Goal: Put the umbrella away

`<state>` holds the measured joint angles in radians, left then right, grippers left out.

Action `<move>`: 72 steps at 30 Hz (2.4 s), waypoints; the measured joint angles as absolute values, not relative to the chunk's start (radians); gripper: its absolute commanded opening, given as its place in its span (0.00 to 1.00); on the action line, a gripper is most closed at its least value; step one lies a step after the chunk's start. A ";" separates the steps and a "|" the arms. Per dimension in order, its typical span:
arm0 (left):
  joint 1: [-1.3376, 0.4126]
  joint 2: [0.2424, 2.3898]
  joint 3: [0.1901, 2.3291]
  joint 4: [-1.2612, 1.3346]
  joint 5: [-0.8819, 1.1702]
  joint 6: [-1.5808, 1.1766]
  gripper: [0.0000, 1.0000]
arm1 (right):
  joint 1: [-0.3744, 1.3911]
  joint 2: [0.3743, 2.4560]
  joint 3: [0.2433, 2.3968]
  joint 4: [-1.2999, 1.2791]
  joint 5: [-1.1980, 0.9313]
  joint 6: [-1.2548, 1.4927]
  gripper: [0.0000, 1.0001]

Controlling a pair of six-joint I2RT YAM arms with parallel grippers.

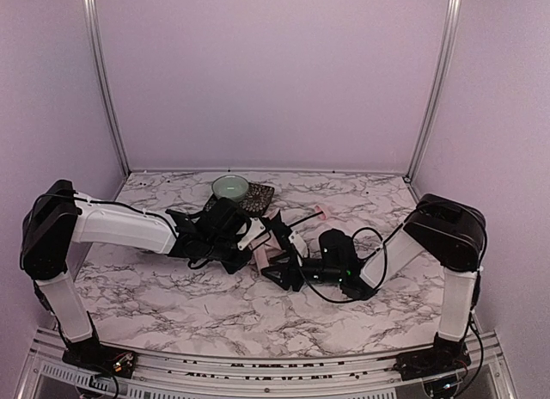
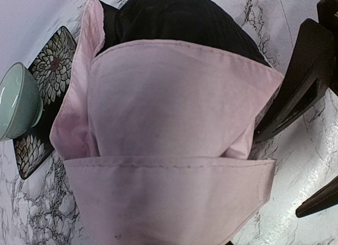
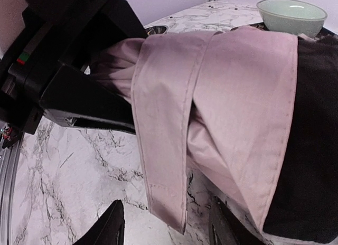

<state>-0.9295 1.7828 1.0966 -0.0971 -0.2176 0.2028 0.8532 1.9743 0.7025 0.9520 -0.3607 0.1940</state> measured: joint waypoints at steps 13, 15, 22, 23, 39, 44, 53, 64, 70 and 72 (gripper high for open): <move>-0.931 1.783 1.096 -0.094 -0.218 0.193 0.00 | 0.852 2.061 0.788 1.019 -0.423 0.287 0.00; -0.931 1.783 1.096 -0.094 -0.219 0.187 0.00 | 0.852 2.061 0.788 1.020 -0.442 0.292 0.00; -0.880 1.783 1.096 -0.094 -0.210 0.134 0.00 | 0.851 2.045 0.741 1.021 -0.497 0.308 0.00; -0.864 1.783 1.097 -0.094 -0.209 0.126 0.00 | 0.851 2.037 0.726 1.021 -0.502 0.310 0.00; -0.744 1.669 1.097 -0.046 0.027 0.028 0.00 | 0.846 1.937 0.570 1.093 -0.474 0.352 0.00; -0.748 1.531 1.096 -0.026 0.192 -0.017 0.00 | 0.834 1.878 0.566 1.151 -0.462 0.343 0.00; -0.834 1.248 0.938 0.075 0.516 -0.019 0.00 | 0.753 1.750 0.599 1.190 -0.577 0.259 0.00; -0.920 1.174 0.929 -0.014 0.691 0.244 0.00 | 0.703 1.504 0.791 0.782 -0.870 -0.056 0.00; -0.956 1.171 0.975 -0.150 0.667 0.512 0.00 | 0.702 1.406 0.892 0.457 -0.965 -0.269 0.00; -0.977 1.169 0.985 -0.188 0.636 0.586 0.00 | 0.702 1.396 0.935 0.345 -1.003 -0.337 0.00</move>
<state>-0.9768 1.1687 0.9848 -0.1883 0.6361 0.5861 0.7025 1.3964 0.9348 0.3447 -1.0027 -0.3367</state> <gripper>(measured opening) 0.273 0.008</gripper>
